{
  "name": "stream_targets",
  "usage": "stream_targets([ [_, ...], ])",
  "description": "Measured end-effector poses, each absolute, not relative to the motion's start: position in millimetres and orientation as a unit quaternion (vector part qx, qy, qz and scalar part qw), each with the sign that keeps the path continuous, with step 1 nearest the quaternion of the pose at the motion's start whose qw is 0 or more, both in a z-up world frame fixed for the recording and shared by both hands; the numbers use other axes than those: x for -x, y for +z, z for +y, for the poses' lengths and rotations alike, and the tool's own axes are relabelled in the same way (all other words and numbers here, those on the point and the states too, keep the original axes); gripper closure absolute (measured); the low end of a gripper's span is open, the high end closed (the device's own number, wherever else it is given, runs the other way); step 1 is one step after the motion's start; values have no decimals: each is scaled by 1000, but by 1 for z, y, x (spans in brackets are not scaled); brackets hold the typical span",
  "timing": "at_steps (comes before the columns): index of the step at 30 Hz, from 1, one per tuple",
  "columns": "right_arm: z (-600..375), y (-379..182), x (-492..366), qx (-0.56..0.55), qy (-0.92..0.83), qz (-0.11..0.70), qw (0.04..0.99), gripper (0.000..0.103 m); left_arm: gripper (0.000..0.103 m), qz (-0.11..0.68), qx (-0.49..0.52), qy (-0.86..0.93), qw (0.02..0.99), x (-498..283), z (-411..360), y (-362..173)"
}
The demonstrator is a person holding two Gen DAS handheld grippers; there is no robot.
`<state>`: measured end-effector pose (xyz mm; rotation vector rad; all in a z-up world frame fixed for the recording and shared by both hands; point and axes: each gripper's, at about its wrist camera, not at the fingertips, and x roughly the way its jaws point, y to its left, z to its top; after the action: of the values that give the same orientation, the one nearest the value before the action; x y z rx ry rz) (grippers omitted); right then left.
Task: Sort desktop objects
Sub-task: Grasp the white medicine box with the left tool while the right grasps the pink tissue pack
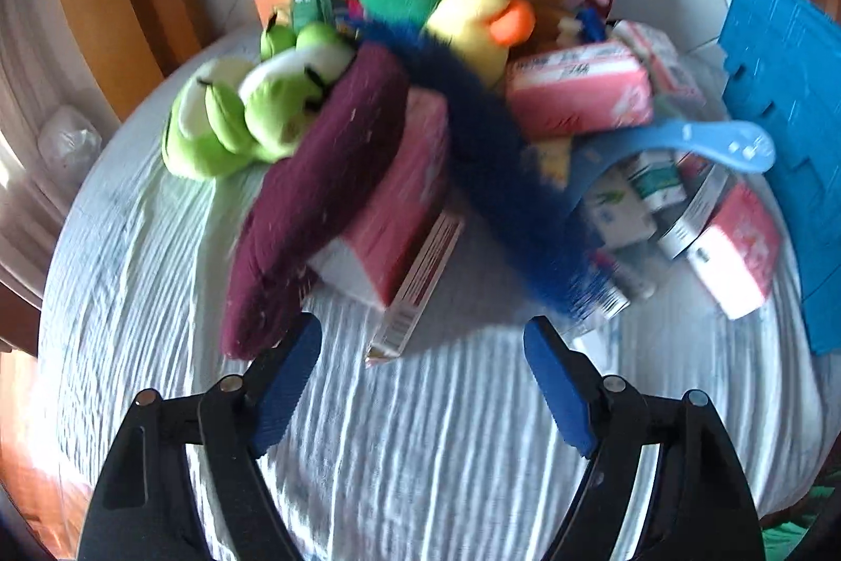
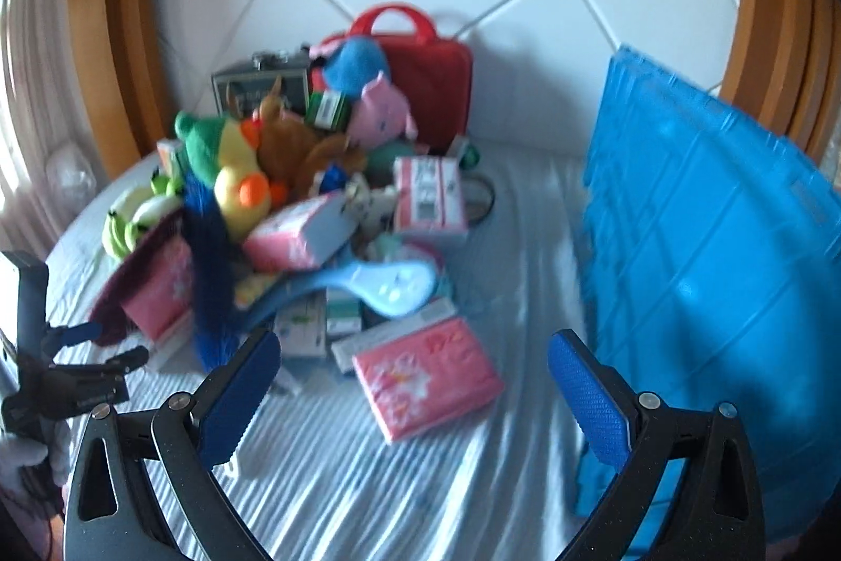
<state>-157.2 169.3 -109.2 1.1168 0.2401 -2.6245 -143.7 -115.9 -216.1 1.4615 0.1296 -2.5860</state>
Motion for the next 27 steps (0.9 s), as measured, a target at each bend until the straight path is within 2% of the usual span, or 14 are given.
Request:
stream_targets([
  [1, 169, -118, 159, -399, -903, 78, 139, 0, 32, 45, -496, -864, 82, 145, -119, -225],
  [2, 167, -127, 161, -412, -898, 73, 138, 0, 32, 46, -501, -860, 80, 148, -122, -232],
  [11, 169, -216, 189, -530, -840, 79, 87, 0, 33, 63, -530, -842, 71, 172, -127, -276],
  [20, 173, -220, 247, -541, -841, 6, 29, 0, 32, 59, -533, -841, 71, 190, -123, -289],
  [27, 162, -248, 277, -553, -833, 25, -16, 0, 32, 53, -542, -837, 62, 189, -122, -289],
])
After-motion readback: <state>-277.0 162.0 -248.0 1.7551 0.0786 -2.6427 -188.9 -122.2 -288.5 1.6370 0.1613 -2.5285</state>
